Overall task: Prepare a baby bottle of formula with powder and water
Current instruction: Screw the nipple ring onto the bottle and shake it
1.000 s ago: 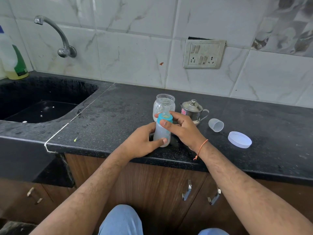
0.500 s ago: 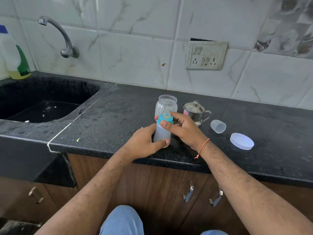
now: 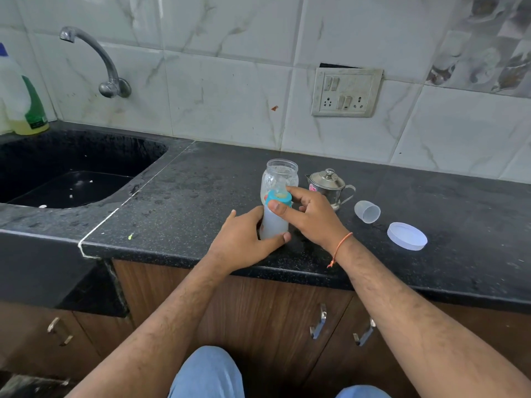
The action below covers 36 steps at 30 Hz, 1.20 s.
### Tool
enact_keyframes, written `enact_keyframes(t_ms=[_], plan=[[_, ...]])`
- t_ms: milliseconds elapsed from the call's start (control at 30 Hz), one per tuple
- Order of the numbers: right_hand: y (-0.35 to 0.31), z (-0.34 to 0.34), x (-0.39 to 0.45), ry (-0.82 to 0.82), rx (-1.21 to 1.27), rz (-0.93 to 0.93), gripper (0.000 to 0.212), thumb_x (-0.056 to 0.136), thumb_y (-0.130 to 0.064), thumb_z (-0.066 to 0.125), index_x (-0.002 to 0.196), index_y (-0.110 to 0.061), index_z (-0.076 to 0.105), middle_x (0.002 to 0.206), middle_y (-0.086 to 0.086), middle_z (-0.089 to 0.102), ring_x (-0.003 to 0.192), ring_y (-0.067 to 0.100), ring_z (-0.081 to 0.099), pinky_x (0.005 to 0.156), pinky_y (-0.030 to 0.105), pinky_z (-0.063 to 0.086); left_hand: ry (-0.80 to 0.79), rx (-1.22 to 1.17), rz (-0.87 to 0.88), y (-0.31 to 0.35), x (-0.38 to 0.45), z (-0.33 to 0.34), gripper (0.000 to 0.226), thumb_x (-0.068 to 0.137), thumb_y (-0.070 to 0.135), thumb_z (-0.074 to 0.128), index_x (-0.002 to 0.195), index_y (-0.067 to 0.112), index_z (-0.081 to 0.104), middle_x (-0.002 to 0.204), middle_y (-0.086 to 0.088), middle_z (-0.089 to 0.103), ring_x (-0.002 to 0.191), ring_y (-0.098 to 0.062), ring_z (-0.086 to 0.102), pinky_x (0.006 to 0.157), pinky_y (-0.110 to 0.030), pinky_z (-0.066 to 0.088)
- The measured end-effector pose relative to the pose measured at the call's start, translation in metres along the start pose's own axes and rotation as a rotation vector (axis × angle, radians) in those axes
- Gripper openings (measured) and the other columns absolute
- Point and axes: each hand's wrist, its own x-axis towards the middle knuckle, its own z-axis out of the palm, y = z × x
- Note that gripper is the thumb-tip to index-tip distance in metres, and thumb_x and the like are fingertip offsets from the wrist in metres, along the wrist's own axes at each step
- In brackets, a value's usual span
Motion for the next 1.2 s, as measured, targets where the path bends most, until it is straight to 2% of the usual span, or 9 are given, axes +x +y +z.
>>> enact_keyframes(t_ms=[167,400,500,667,833,900,1000,1100,1200], plan=[[-0.001,-0.019,0.009,-0.174,-0.034,-0.006,0.031,0.097,-0.044,0.073,0.121,-0.025,0.078,0.120,-0.005,0.078,0.120,0.019,0.069,0.108,0.049,0.053,-0.098,-0.016,-0.003,0.001,-0.001,-0.007,0.042,0.103,0.057,0.063,0.135,0.030,0.060,0.107,0.022,0.070,0.113,-0.009,0.068,0.133,-0.064,0.004],[0.005,-0.005,-0.004,-0.029,0.032,-0.012,0.036,0.097,-0.037,0.075,0.128,-0.018,0.075,0.122,-0.010,0.078,0.117,0.003,0.070,0.100,0.024,0.053,-0.018,0.043,0.039,0.002,-0.003,-0.003,0.051,0.099,0.065,0.062,0.133,0.026,0.062,0.107,0.012,0.079,0.111,-0.013,0.073,0.135,-0.056,-0.007],[0.004,0.007,-0.011,0.141,-0.069,-0.045,0.039,0.094,-0.044,0.077,0.125,-0.022,0.077,0.115,-0.015,0.078,0.103,-0.007,0.069,0.087,0.013,0.049,0.003,0.066,0.058,0.003,-0.003,-0.002,0.077,0.085,0.084,0.042,0.136,0.029,0.060,0.104,0.011,0.081,0.109,-0.012,0.075,0.132,-0.044,-0.018],[-0.002,0.014,-0.015,0.184,-0.167,0.013,0.065,0.085,-0.073,0.067,0.130,-0.027,0.074,0.124,-0.016,0.076,0.116,-0.001,0.067,0.102,0.034,0.056,0.006,0.070,0.074,0.003,-0.003,-0.003,0.083,0.081,0.086,0.038,0.139,0.031,0.060,0.104,0.012,0.081,0.110,-0.010,0.075,0.132,-0.043,-0.019],[-0.013,-0.008,-0.023,0.031,-0.363,0.085,0.080,0.082,-0.078,0.066,0.148,-0.032,0.058,0.142,-0.015,0.065,0.129,0.002,0.058,0.110,0.031,0.049,-0.027,0.031,0.057,0.004,-0.002,-0.004,0.077,0.084,0.082,0.046,0.140,0.031,0.060,0.109,0.014,0.079,0.114,-0.010,0.073,0.135,-0.047,-0.008],[-0.010,-0.022,-0.032,0.114,-0.446,0.037,0.064,0.082,-0.076,0.069,0.133,-0.036,0.066,0.128,-0.018,0.069,0.117,0.003,0.062,0.099,0.028,0.052,-0.028,0.035,0.056,0.004,-0.002,-0.005,0.064,0.093,0.073,0.057,0.140,0.030,0.060,0.109,0.015,0.078,0.112,-0.010,0.072,0.137,-0.050,-0.004],[0.006,-0.056,-0.041,0.462,-0.589,-0.040,0.036,0.087,-0.066,0.068,0.093,-0.030,0.068,0.094,-0.017,0.068,0.094,0.013,0.063,0.080,0.034,0.052,-0.028,0.041,0.054,0.006,-0.003,-0.005,0.055,0.101,0.062,0.064,0.144,0.028,0.058,0.122,0.015,0.076,0.118,-0.010,0.070,0.137,-0.048,-0.002],[0.028,-0.098,-0.037,0.582,-0.787,0.232,0.030,0.091,-0.059,0.060,0.103,-0.032,0.065,0.114,-0.007,0.067,0.113,0.028,0.059,0.088,0.045,0.051,-0.035,0.037,0.056,0.008,-0.005,-0.006,0.053,0.102,0.060,0.063,0.144,0.027,0.057,0.122,0.020,0.072,0.116,-0.007,0.069,0.137,-0.048,0.000],[0.046,-0.125,-0.029,0.387,-0.950,0.537,0.052,0.093,-0.067,0.051,0.135,-0.038,0.057,0.141,0.001,0.060,0.135,0.034,0.048,0.101,0.055,0.047,-0.032,0.034,0.067,0.008,-0.006,-0.005,0.053,0.103,0.059,0.063,0.145,0.028,0.057,0.121,0.023,0.069,0.115,-0.005,0.068,0.138,-0.049,0.001]])
